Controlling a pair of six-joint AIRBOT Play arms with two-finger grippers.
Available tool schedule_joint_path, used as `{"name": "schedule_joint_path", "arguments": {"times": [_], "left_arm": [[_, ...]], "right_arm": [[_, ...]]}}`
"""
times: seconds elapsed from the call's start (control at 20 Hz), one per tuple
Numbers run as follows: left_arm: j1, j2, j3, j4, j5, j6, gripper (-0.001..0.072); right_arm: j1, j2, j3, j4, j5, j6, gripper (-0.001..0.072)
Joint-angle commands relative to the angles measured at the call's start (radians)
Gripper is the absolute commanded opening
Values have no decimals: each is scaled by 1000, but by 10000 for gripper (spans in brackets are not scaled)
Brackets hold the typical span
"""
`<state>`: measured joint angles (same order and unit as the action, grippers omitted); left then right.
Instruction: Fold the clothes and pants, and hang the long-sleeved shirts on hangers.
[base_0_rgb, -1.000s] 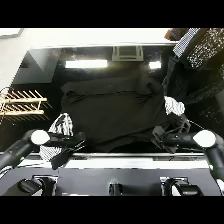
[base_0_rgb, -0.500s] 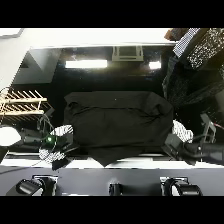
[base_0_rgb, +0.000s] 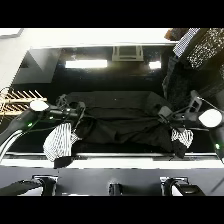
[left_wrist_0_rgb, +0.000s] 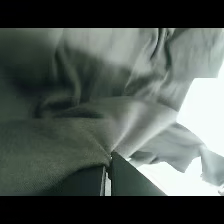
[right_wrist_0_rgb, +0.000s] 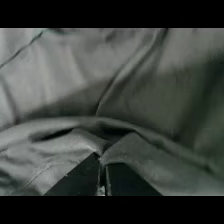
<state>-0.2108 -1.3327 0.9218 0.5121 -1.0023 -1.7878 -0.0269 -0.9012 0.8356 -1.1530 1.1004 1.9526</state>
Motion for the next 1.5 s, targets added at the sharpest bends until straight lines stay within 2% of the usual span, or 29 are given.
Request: {"name": "schedule_joint_path", "arguments": {"times": [0.0, 0.1, 0.15, 0.2, 0.25, 0.3, 0.35, 0.5, 0.55, 0.6, 0.65, 0.75, 0.85, 1.0, 1.15, 1.45], "left_arm": [[3, -237, 97, -124, 35, 98, 20], [3, -293, 145, -123, 39, 123, 21], [4, -299, 163, -122, 47, 148, 27], [7, -295, 177, -109, 53, 158, 91], [17, -285, 195, -74, 51, 158, 227], [27, -264, 209, -25, 49, 158, 274], [39, -227, 219, 47, 50, 158, 275], [50, -77, 221, 281, 36, 140, 282], [41, -27, 221, 357, 22, 127, 406], [25, 13, 221, 428, 12, 110, 481], [6, 46, 221, 493, 6, 88, 483], [-38, 83, 221, 599, 9, 37, 533], [-70, 85, 221, 645, 8, 3, 533], [-90, 85, 219, 652, 17, 3, 533], [-89, 85, 219, 652, 18, 3, 533], [-89, 85, 219, 660, 27, 3, 533]], "right_arm": [[1, -158, 1, 23, -109, -65, 29], [1, -219, 1, 24, -126, -66, 30], [1, -239, 1, 23, -127, -70, 54], [1, -248, 2, 18, -126, -88, 161], [-2, -243, 3, 9, -116, -95, 286], [-3, -223, 16, -13, -89, -95, 425], [-3, -195, 41, -52, -47, -95, 445], [17, -52, 112, -98, 100, -148, 445], [52, -1, 111, -121, 132, -154, 444], [115, 40, 111, -181, 164, -138, 444], [187, 62, 111, -254, 184, -96, 444], [346, 59, 107, -418, 183, -26, 445], [473, 8, 81, -538, 180, 6, 445], [554, -62, 37, -649, 142, 69, 445], [554, -115, 28, -661, 26, 68, 443], [554, -212, 28, -715, -73, 102, 427]]}}
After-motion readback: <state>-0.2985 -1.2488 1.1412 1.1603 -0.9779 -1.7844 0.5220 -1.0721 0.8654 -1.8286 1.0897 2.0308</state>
